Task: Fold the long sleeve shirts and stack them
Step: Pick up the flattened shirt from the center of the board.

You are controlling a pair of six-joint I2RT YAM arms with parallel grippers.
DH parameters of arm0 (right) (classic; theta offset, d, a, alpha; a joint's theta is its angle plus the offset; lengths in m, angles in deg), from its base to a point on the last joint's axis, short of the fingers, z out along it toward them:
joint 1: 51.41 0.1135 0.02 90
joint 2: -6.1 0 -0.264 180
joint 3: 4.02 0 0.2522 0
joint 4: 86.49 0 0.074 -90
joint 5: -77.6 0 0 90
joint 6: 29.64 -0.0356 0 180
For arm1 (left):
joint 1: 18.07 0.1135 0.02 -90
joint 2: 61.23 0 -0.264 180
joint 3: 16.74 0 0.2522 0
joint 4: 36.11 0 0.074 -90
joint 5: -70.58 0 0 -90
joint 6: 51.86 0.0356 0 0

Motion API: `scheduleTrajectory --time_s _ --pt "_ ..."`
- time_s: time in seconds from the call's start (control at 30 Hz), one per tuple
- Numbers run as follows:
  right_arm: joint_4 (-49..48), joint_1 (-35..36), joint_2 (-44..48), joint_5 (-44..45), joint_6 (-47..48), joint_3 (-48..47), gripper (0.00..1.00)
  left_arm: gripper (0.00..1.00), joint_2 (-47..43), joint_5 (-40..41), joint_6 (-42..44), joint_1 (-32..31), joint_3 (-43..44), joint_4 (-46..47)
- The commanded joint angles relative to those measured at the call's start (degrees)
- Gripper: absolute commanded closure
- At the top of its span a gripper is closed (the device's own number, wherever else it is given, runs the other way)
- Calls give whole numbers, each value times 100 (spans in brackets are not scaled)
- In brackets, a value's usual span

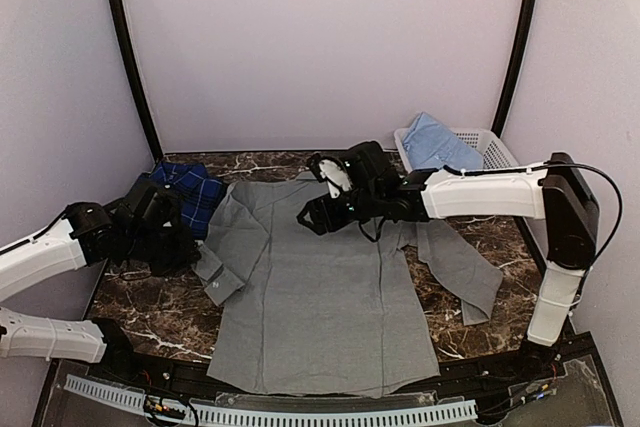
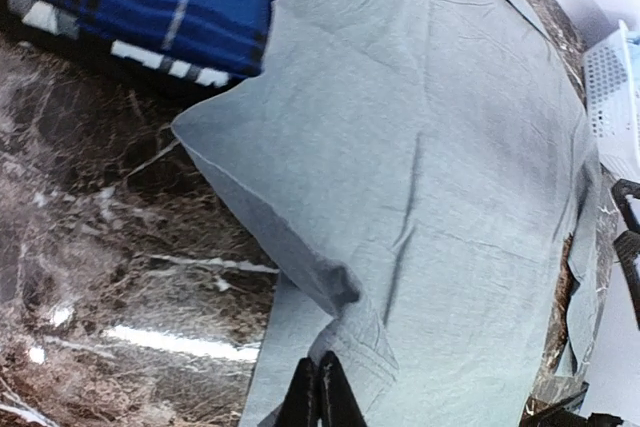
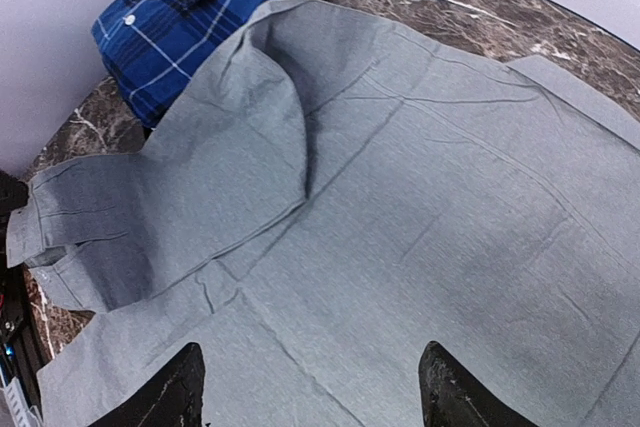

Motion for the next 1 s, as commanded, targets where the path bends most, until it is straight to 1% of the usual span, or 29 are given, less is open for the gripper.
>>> scheduleTrajectory --time_s 0.0,0.17,0.23,0.43,0.63,0.7,0.73,0.8,0.87,0.97 --pt "-946 306 141 -491 91 153 29 100 236 -483 618 -24 457 532" --pt "-1473 634 54 -743 178 145 26 100 692 -704 871 -28 950 924" --pt "-1587 728 -30 -853 188 64 24 100 830 -999 969 -26 1062 1092" --pt "-1948 863 -356 -1332 116 -205 22 100 1149 -1404 1292 -28 1240 1673" --pt "-1829 858 -824 -1334 102 -728 23 100 1256 -1678 1642 -27 1342 2099" --pt "-1786 862 -994 -1356 103 -921 26 100 1268 -1759 1715 -28 1353 2203" --pt "-1740 854 -1058 -1350 105 -1000 28 100 1262 -1776 1726 -28 1361 2262" --pt "-1683 853 -1120 -1308 100 -1091 35 100 1267 -1801 1768 -28 1381 2281" --pt "-1690 857 -1124 -1225 60 -1105 51 100 1296 -1795 1811 -28 1413 2242" --pt "-1632 832 -1127 -959 -43 -1131 81 100 1361 -1779 1807 -18 1462 2128"
